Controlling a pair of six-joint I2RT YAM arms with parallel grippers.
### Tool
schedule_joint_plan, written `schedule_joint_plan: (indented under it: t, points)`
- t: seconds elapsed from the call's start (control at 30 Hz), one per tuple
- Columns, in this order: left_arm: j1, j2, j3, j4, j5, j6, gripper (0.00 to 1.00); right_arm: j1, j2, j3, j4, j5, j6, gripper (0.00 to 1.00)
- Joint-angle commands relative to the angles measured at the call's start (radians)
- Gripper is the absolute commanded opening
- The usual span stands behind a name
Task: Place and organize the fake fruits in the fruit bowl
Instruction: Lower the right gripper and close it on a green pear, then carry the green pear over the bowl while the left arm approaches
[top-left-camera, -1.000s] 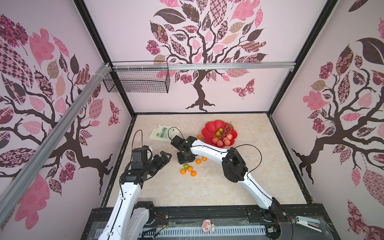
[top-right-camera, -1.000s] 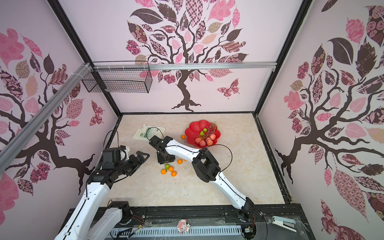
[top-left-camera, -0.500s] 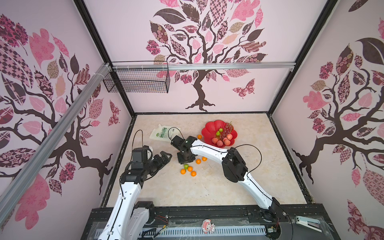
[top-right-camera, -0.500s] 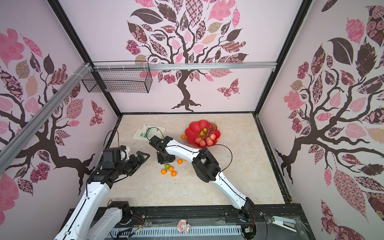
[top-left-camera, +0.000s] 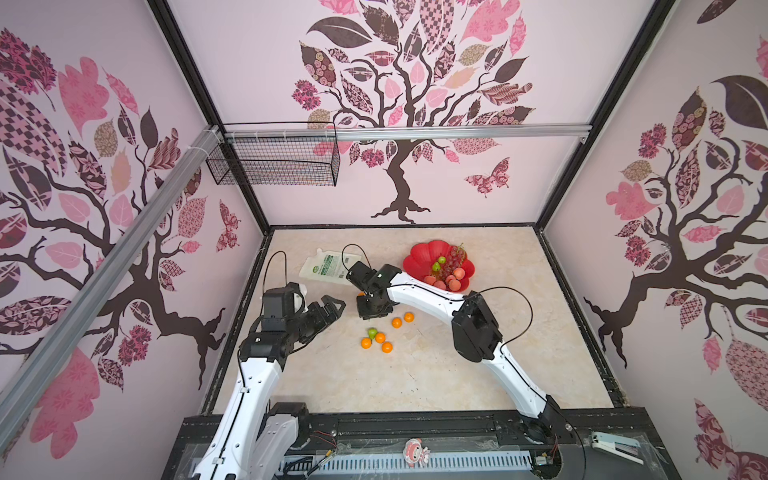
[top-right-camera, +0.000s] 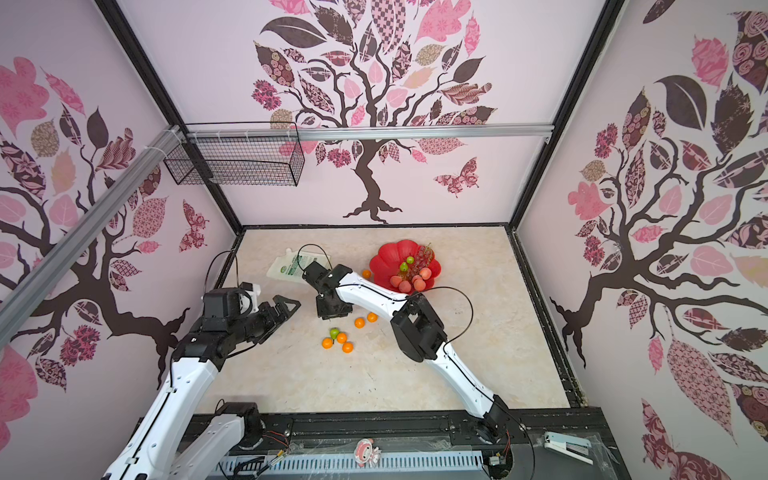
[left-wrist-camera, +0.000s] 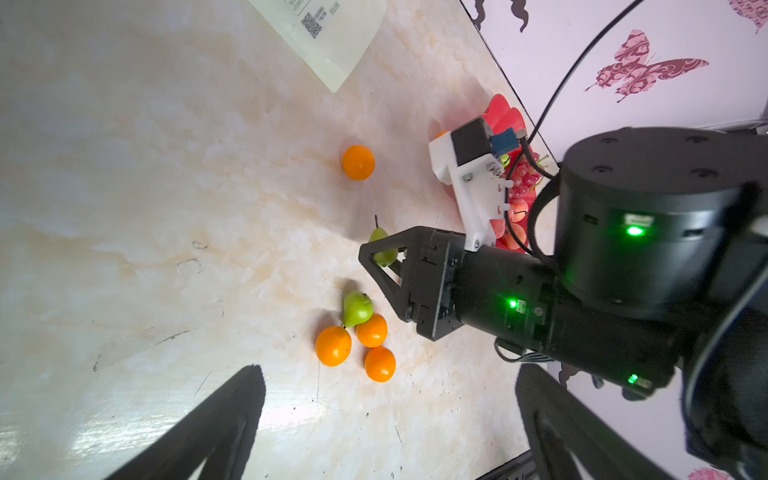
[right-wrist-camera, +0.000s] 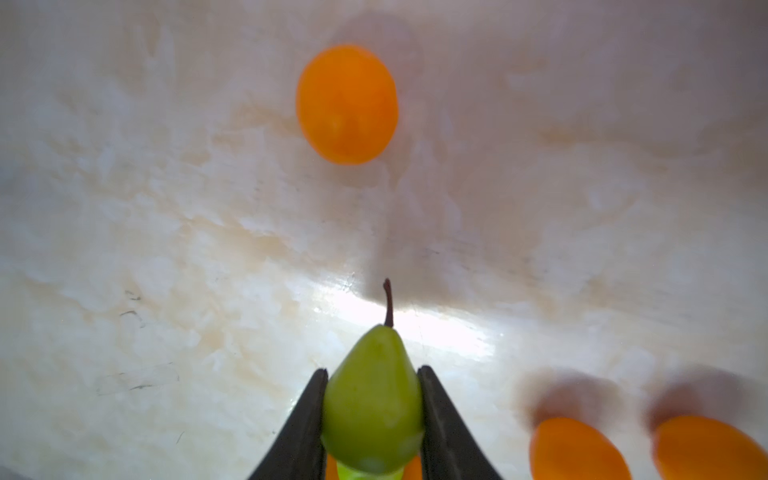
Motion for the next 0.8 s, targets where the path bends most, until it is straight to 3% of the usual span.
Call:
schedule_joint_plan:
  t: [0.0, 0.37, 0.77]
  points:
    - [-0.06, 0.032, 0.068, 0.049, -0.027, 0.009, 0.98, -0.035, -0.157, -0.05, 0.023, -0.006, -0.009, 0.35]
    - [-0.27, 0.266, 0.187, 0.212, -0.119, -0.036, 0.98, -0.233, -0.356, -0.291, 0.095, 0.007, -0.056, 0.35]
    - [-0.424, 0.58, 0.428, 0.277, -0.185, -0.012, 0.98, -0.447, -0.405, -0.387, 0.128, 0.004, -0.128, 0.35]
